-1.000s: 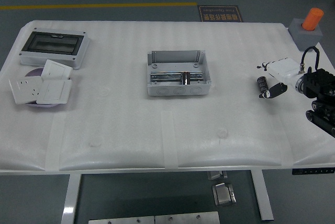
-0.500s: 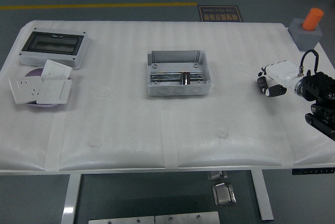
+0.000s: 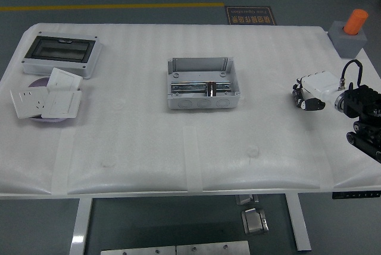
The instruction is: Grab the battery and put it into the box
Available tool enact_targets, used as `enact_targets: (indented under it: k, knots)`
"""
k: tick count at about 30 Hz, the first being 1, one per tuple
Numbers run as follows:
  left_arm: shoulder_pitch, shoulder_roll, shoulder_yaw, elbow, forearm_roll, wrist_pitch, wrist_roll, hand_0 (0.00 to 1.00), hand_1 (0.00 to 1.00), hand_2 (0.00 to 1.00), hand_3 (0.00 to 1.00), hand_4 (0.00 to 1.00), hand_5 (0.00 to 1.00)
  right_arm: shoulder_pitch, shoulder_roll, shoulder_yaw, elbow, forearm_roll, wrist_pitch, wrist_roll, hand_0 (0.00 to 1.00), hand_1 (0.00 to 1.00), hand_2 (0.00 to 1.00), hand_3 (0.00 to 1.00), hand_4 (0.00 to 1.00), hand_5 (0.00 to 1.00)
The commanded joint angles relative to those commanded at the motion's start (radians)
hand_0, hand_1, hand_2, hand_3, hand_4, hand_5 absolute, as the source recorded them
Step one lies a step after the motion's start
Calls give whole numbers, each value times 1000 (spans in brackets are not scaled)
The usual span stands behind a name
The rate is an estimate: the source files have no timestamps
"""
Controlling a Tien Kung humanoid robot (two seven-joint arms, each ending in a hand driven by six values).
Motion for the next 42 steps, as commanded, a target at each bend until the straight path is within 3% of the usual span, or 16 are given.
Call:
enact_targets:
  k: [12, 18, 23, 24, 29, 30, 41, 42]
  knots:
    - [7, 3, 46, 3, -43, 1, 0, 590, 616, 495, 655, 603, 373, 22, -23, 15, 17, 66, -24, -8, 700, 687, 720, 718, 342, 315]
    - [11, 5, 50, 6, -49, 1, 2, 590, 616, 494, 655, 603, 373, 31, -47, 53, 40, 96, 13, -16, 699, 687, 723, 724, 352, 317]
    - [13, 5, 50, 7, -52, 1, 1, 590, 616, 494, 655, 603, 373, 32, -46, 25, 40, 92, 37, -20, 699, 687, 723, 724, 352, 317]
    - [13, 5, 50, 7, -53, 1, 1, 590, 616, 495, 655, 603, 372, 31, -43, 15, 40, 93, 41, -20, 713, 697, 752, 782, 656, 386]
    - [15, 4, 50, 7, -53, 1, 1, 590, 616, 495, 655, 603, 372, 28, -30, -2, 42, 100, 66, -23, 713, 697, 752, 782, 656, 386]
    - [16, 4, 50, 7, -53, 1, 1, 588, 616, 495, 654, 599, 369, 29, -28, -2, 42, 100, 74, -26, 728, 712, 784, 867, 880, 393]
    - [19, 5, 50, 8, -53, 1, 1, 589, 616, 495, 655, 599, 369, 39, -19, -12, 34, 90, 141, -53, 710, 685, 794, 882, 919, 377]
    - [19, 5, 50, 8, -53, 1, 1, 589, 616, 495, 655, 598, 368, 39, -19, -13, 33, 89, 141, -53, 692, 683, 833, 940, 947, 361]
